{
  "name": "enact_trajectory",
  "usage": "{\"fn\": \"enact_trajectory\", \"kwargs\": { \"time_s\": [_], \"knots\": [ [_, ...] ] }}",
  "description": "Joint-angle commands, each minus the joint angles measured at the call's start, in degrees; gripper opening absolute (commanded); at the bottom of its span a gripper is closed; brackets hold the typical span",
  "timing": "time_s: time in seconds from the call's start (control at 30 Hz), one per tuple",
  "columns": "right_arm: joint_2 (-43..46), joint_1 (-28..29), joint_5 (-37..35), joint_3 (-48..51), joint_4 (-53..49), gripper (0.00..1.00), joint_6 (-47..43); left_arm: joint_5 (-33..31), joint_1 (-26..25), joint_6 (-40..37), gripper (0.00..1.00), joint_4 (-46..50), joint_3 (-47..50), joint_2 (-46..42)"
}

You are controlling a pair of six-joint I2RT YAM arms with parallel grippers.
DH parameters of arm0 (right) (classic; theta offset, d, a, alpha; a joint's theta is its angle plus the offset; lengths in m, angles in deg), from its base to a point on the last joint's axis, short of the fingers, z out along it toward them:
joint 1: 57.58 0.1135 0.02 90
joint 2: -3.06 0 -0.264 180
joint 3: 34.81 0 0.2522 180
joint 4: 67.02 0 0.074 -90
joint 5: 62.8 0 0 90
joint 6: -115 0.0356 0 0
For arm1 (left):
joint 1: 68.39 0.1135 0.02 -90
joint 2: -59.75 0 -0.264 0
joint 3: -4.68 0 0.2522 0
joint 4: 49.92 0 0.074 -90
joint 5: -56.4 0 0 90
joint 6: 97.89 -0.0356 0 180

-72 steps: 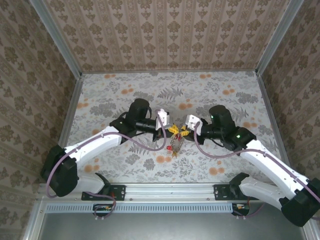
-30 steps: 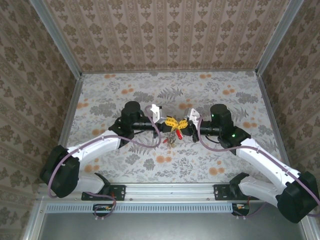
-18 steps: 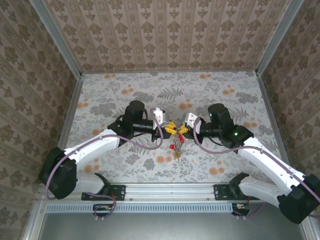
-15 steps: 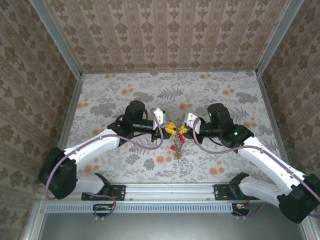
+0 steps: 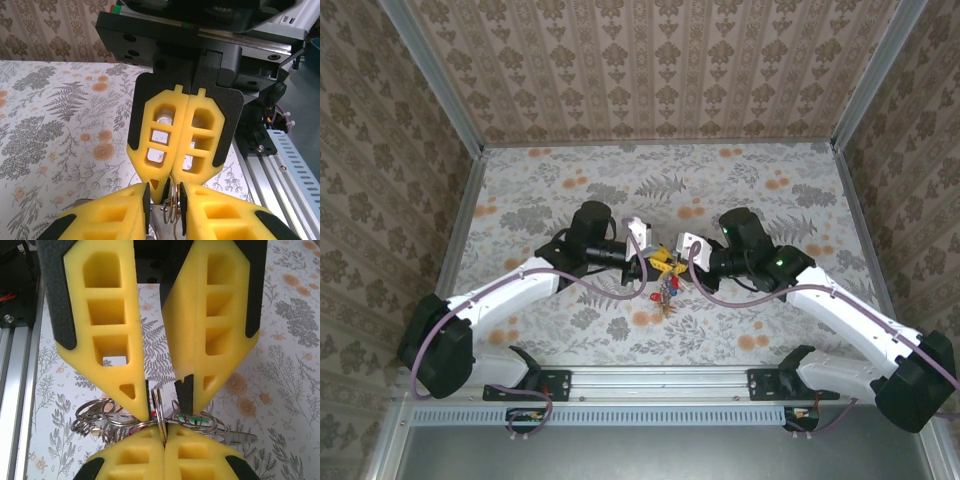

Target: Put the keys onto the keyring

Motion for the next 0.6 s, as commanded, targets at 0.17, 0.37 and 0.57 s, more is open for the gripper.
{"fn": "enact_trajectory", "kwargs": {
  "time_s": [0.17, 0.37, 0.57],
  "knots": [
    [1.37, 0.17, 0.22, -1.43, 3.91, 0.01, 1.1, 3.44, 0.36, 1.09, 0.0, -2.37, -0.85, 0.53],
    [5.34, -1.63, 2.67, 1.99, 5.38, 0.29, 3.53, 5.33, 2.21, 6.26, 0.0, -9.9, 1.36, -0.55],
    [9.44, -3.19, 3.06, 6.27, 5.88, 0.3, 5.42, 6.22, 3.67, 12.97, 0.0, -21.16, 5.21, -1.38]
  ]
}}
